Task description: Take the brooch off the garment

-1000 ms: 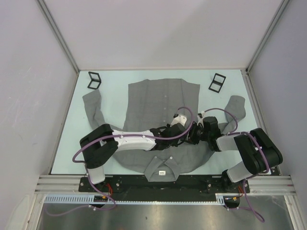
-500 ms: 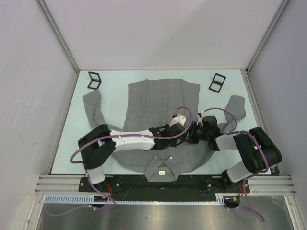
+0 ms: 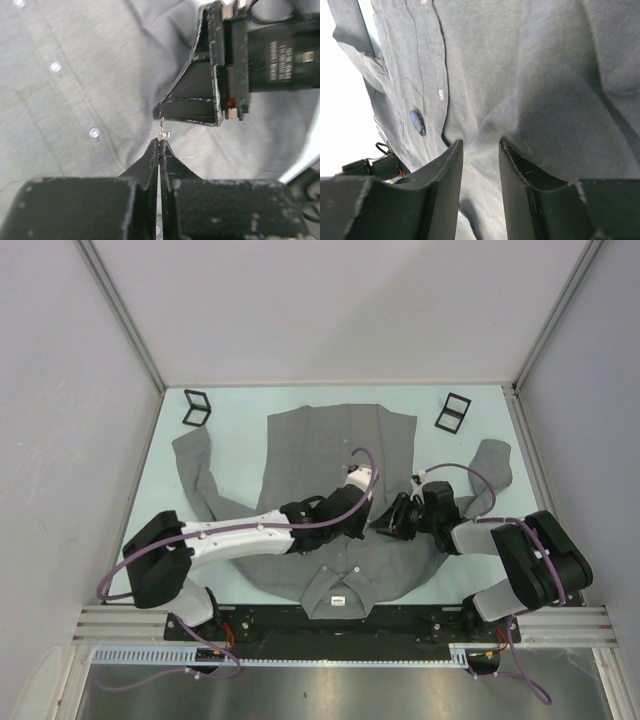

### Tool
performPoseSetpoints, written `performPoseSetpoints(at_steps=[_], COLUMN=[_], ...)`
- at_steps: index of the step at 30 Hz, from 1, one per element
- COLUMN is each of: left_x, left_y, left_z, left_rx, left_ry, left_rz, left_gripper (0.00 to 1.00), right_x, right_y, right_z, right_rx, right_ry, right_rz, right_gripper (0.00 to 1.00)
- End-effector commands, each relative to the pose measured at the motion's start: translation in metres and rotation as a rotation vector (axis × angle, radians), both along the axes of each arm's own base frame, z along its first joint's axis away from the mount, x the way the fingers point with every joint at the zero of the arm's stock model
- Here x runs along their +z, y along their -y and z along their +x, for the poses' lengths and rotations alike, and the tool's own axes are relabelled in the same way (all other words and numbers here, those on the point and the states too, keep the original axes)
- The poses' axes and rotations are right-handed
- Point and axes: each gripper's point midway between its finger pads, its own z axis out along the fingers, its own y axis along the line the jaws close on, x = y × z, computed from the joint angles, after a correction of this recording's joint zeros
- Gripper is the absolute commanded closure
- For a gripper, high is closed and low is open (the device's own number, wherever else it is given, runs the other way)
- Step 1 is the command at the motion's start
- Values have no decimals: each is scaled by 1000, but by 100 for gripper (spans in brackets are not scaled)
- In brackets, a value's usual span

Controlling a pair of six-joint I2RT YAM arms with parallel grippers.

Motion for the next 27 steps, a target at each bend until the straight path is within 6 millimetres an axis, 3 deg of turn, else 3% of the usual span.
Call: performPoseSetpoints(at_steps=[1, 3, 4, 6, 7, 8, 10, 11, 13, 14, 16, 17, 26, 27], left_x=[37, 41, 51, 54, 60, 52, 62, 56, 65, 55, 62, 54, 53, 54], left_y=[3, -4, -3, -11, -15, -18, -22, -25, -28, -33, -35, -41, -49, -49], left_z=[5, 15, 9, 12, 12, 5, 10, 2, 4, -1, -3, -7, -15, -16], left_rx=[-82, -82, -127, -147, -156, -184, -196, -224, -249, -255, -301, -299, -342, -341], left_ry=[6, 16, 14, 39, 55, 37, 70, 47, 77, 56, 80, 65, 71, 74], left_rz=[-231, -325, -379, -439, -467, -478, -541, -556, -616, -621, -680, -689, -807, -812], left_gripper=[100, 100, 100, 100, 100, 100, 100, 100, 100, 100, 100, 100, 100, 99], right_x=[25, 24, 26, 30, 30, 34, 32, 35, 38, 41, 52, 56, 82, 92], right_y=[-1, 6, 9, 15, 15, 14, 9, 6, -7, -13, -26, -30, -67, -74], right_z=[2, -2, -2, -7, -10, -12, -24, -27, -40, -45, -53, -56, -65, -62], right_rx=[36, 43, 41, 45, 63, 73, 127, 145, 214, 244, 294, 311, 356, 332], right_ry=[98, 103, 112, 127, 139, 148, 158, 179, 213, 233, 287, 307, 391, 408], right_rz=[-11, -51, -66, -98, -109, -108, -127, -130, -130, -124, -98, -85, 40, 84], right_gripper=[60, 59, 58, 57, 57, 55, 53, 50, 46, 43, 39, 36, 22, 21])
